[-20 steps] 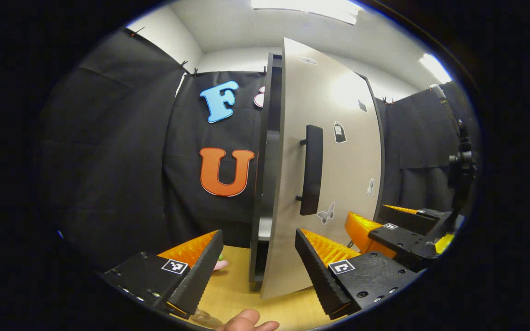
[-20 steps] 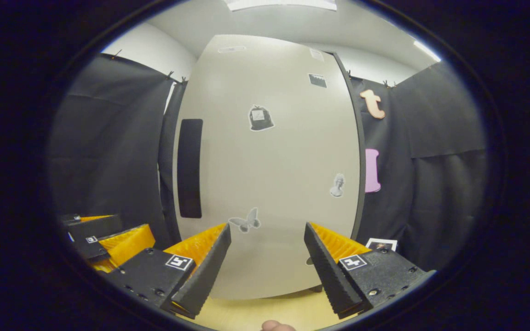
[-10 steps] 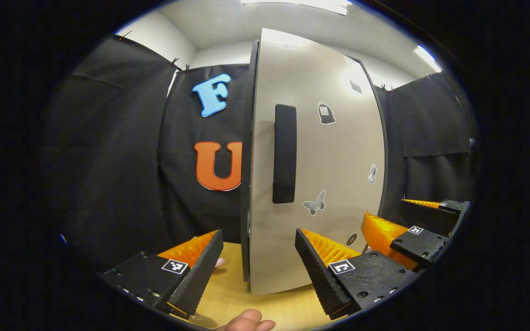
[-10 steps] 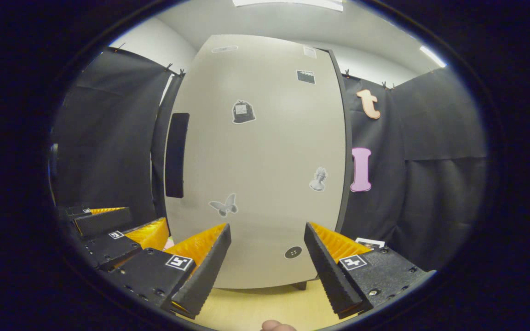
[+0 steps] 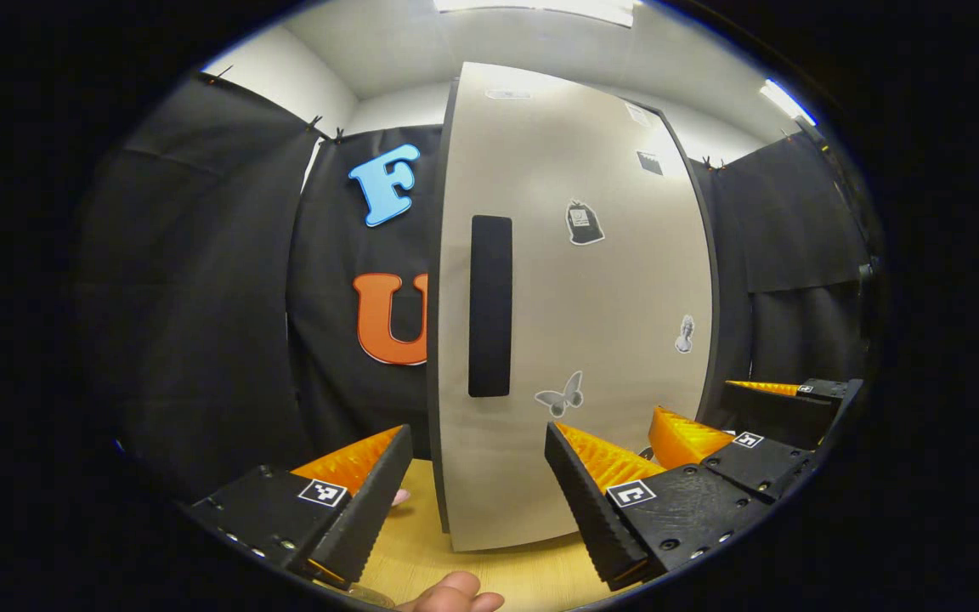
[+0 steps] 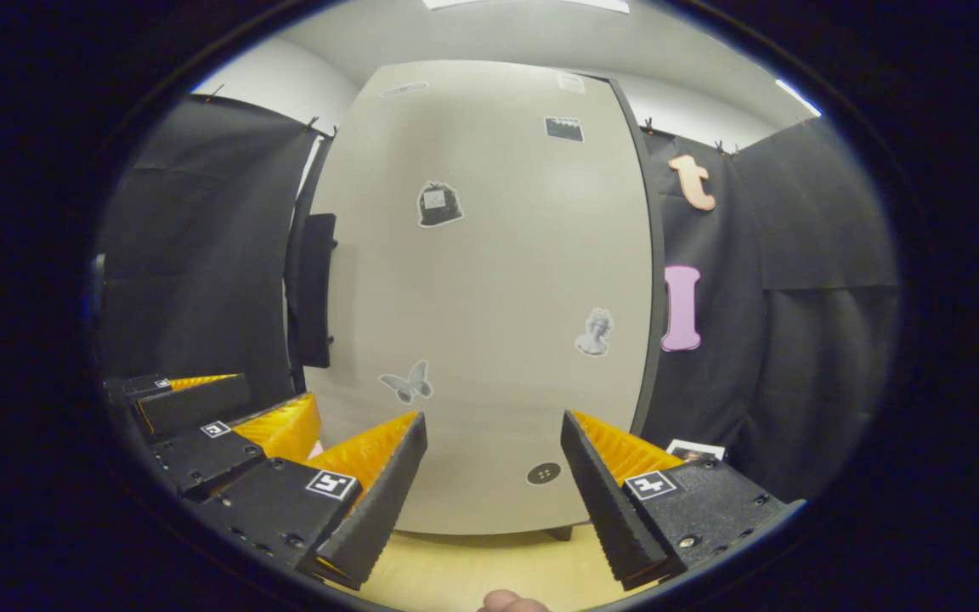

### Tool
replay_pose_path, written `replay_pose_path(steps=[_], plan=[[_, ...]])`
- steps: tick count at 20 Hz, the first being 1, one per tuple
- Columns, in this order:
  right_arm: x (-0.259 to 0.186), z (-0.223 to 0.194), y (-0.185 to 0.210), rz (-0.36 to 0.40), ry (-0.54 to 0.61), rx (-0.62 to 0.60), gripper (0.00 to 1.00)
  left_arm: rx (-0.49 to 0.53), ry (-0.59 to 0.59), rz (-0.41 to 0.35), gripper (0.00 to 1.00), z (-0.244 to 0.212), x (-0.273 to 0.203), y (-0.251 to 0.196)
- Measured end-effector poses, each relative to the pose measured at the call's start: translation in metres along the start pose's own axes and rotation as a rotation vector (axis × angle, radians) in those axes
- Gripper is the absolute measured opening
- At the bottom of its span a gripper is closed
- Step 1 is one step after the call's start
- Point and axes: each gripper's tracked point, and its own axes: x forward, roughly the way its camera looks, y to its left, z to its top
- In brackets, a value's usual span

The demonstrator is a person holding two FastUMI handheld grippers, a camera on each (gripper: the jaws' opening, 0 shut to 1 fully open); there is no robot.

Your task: Open the cabinet door with the right hand, grasp the bottle in the cabinet with the left hand and place it on the coaster, then close the cabinet door with the right hand.

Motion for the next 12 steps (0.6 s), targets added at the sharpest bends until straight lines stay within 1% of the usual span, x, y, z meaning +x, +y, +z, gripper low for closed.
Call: replay_pose_path(steps=[3, 6, 12], plan=[[0.001, 0.003, -0.003, 0.004, -0.009, 0.002, 0.99, 0.044, 0.012, -0.002, 0.95, 0.002, -0.001, -0.003], [0.003, 0.006, -0.005, 0.013, -0.024, 0.01, 0.99, 0.032, 0.016, -0.006, 0.95, -0.003, 0.0, -0.007], [0.005, 0.007, -0.015, 0.013, -0.029, 0.006, 0.99, 0.028, -0.002, -0.024, 0.95, 0.006, 0.001, -0.019]])
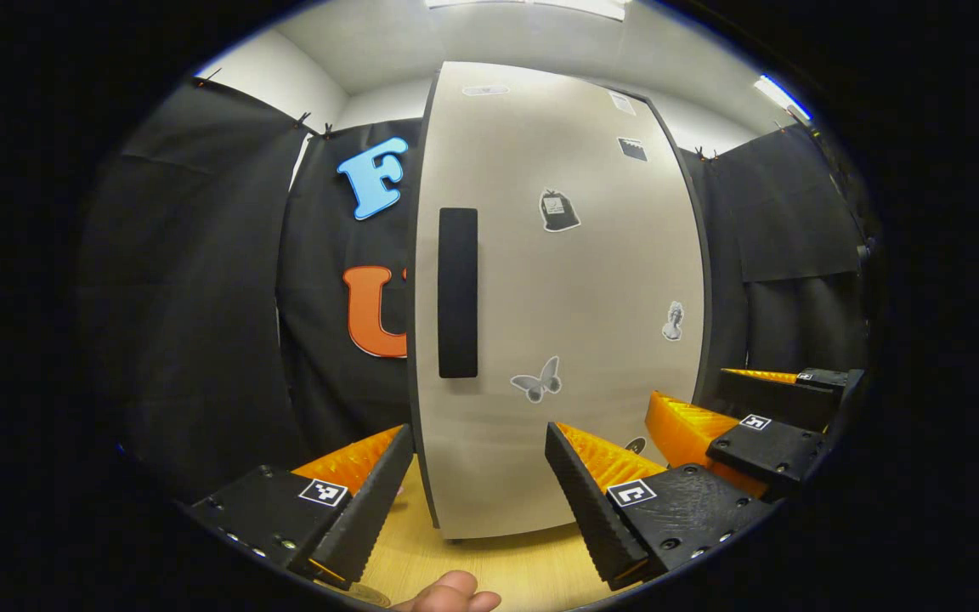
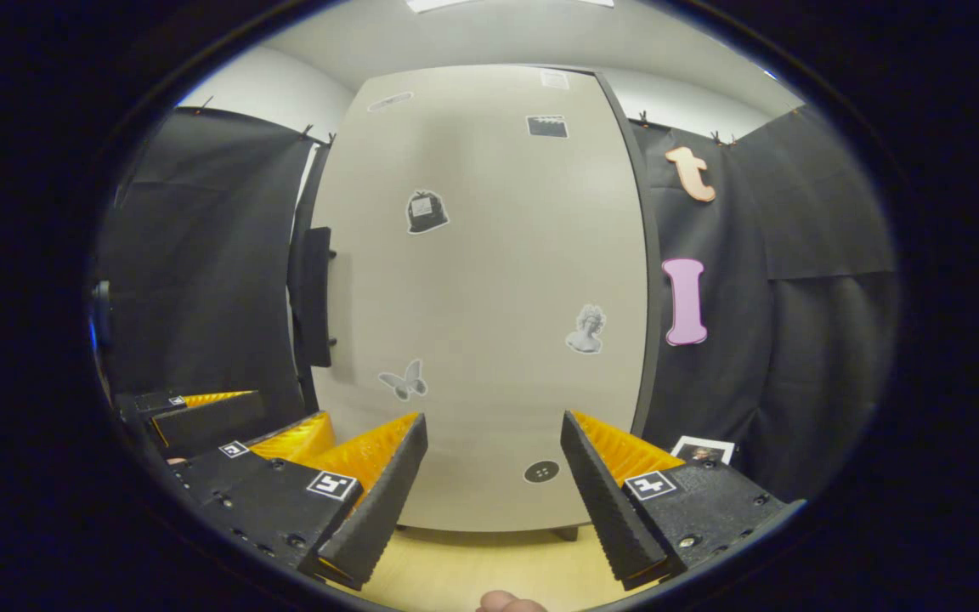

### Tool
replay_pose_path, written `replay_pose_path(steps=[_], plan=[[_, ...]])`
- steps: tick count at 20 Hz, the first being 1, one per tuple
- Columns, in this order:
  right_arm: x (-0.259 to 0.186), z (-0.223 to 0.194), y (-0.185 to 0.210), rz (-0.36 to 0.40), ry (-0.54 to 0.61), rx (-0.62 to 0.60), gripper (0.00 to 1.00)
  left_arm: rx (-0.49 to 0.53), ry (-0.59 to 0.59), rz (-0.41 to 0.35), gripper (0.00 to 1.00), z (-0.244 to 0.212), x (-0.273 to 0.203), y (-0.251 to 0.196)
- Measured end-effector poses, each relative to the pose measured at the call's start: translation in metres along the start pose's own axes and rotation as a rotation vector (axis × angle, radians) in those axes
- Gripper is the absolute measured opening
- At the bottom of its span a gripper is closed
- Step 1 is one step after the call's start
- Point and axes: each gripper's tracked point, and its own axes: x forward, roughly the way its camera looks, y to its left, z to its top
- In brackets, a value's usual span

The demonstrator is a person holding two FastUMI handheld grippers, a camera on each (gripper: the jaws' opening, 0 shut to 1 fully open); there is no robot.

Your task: Open the cabinet door with the right hand, grasp the bottle in the cabinet with the left hand and place it on the coaster, then close the cabinet door with the right hand.

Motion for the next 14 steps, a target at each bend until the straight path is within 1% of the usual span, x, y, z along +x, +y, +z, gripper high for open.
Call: replay_pose_path(steps=[5, 14], plan=[[0.001, 0.004, -0.001, 0.016, -0.016, -0.012, 0.99, 0.006, -0.021, 0.004, 0.95, 0.003, -0.001, -0.002], [-0.001, 0.007, 0.01, 0.078, -0.031, -0.033, 0.99, 0.014, -0.032, 0.033, 0.95, 0.004, -0.005, 0.007]])
